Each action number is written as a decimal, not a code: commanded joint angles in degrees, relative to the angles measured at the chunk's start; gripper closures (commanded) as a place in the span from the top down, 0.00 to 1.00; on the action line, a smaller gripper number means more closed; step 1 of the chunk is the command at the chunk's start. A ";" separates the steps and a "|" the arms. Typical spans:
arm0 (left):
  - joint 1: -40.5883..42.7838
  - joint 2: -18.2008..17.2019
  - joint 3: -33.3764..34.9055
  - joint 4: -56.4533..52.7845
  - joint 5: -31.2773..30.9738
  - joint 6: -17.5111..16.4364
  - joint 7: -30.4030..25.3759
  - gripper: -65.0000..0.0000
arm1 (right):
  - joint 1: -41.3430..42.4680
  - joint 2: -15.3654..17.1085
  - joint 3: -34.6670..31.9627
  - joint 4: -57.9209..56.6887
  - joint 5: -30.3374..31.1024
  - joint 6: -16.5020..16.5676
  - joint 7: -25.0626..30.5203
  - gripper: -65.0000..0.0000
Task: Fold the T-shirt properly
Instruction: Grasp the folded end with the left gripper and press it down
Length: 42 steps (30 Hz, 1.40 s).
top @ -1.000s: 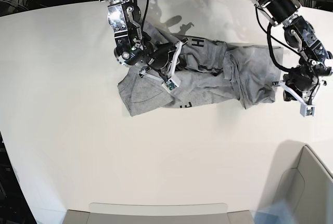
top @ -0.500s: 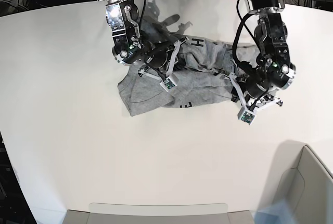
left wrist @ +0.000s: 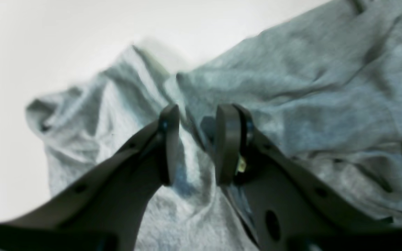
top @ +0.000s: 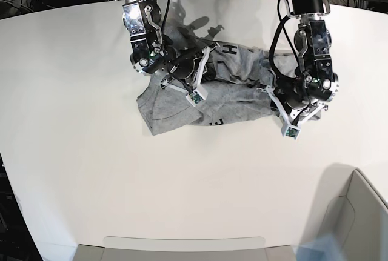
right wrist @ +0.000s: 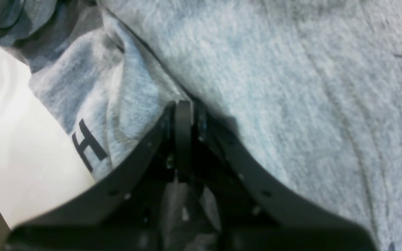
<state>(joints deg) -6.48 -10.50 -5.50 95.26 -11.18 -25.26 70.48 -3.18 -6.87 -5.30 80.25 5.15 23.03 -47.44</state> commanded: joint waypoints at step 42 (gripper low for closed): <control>2.83 -0.62 0.09 5.18 7.97 -7.40 -7.49 0.00 | -0.82 1.56 0.33 -0.38 -4.31 -1.09 -5.35 0.00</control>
<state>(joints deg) -2.79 -10.74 -5.50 99.50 -2.98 -32.93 63.81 -3.49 -6.22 -5.21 80.47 5.76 23.03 -47.00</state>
